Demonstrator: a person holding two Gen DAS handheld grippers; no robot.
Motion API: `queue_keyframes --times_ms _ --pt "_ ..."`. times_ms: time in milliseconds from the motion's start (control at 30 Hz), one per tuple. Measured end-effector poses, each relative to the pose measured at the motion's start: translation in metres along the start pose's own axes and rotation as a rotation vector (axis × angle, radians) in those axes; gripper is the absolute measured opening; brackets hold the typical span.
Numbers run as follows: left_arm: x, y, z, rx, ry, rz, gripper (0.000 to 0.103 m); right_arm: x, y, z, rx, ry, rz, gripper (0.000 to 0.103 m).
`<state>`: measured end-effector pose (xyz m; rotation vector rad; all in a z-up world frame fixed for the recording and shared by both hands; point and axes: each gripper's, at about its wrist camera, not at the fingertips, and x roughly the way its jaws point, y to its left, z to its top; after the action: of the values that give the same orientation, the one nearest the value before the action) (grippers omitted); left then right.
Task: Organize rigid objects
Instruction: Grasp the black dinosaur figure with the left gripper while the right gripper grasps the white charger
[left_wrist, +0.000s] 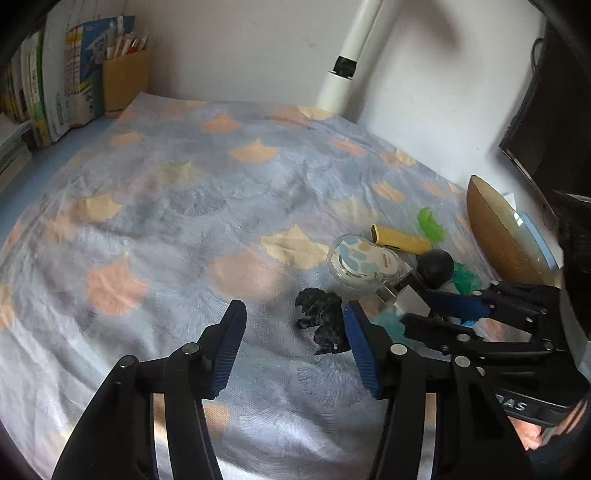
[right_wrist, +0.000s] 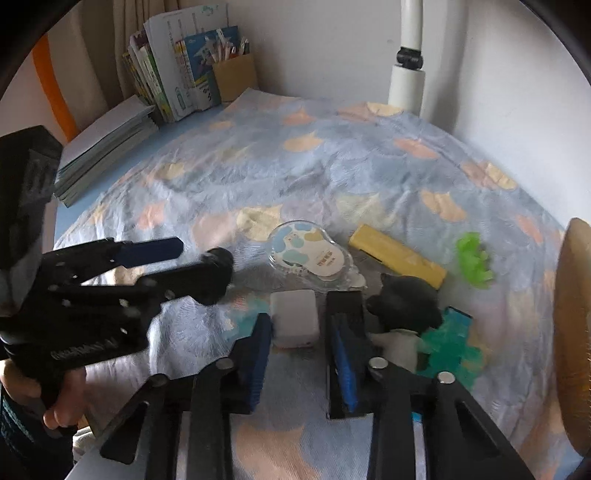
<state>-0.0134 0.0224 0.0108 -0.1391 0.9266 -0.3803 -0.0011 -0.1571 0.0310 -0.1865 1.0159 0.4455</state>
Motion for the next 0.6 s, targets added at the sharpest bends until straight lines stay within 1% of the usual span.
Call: queue_keyframes --times_ms 100,267,333,433,500,533,567,600 --pt "0.004 -0.001 -0.003 0.009 0.021 -0.037 0.052 0.009 0.006 0.004 -0.021 0.019 -0.001 0.027" --pt "0.01 -0.01 -0.002 0.029 0.039 -0.02 0.051 0.015 0.009 0.008 -0.027 0.023 -0.009 0.027" --pt "0.012 -0.011 0.0 0.025 0.041 -0.034 0.051 0.014 0.007 0.007 -0.024 0.022 -0.005 0.027" --pt "0.018 -0.017 0.002 0.023 0.066 -0.065 0.051 0.01 0.005 0.002 -0.022 0.022 -0.008 0.026" --pt "0.021 -0.026 0.0 0.059 0.067 -0.03 0.05 0.005 0.003 -0.005 -0.029 0.024 -0.009 0.026" --pt "0.022 -0.032 -0.001 0.082 0.067 -0.017 0.049 0.0 0.003 -0.011 -0.033 0.024 -0.009 0.026" --pt "0.022 -0.036 -0.002 0.095 0.068 -0.021 0.044 -0.004 0.003 -0.014 -0.036 0.02 -0.012 0.026" --pt "0.023 -0.037 -0.002 0.099 0.066 -0.024 0.033 -0.012 0.002 -0.021 -0.037 0.008 -0.015 0.026"
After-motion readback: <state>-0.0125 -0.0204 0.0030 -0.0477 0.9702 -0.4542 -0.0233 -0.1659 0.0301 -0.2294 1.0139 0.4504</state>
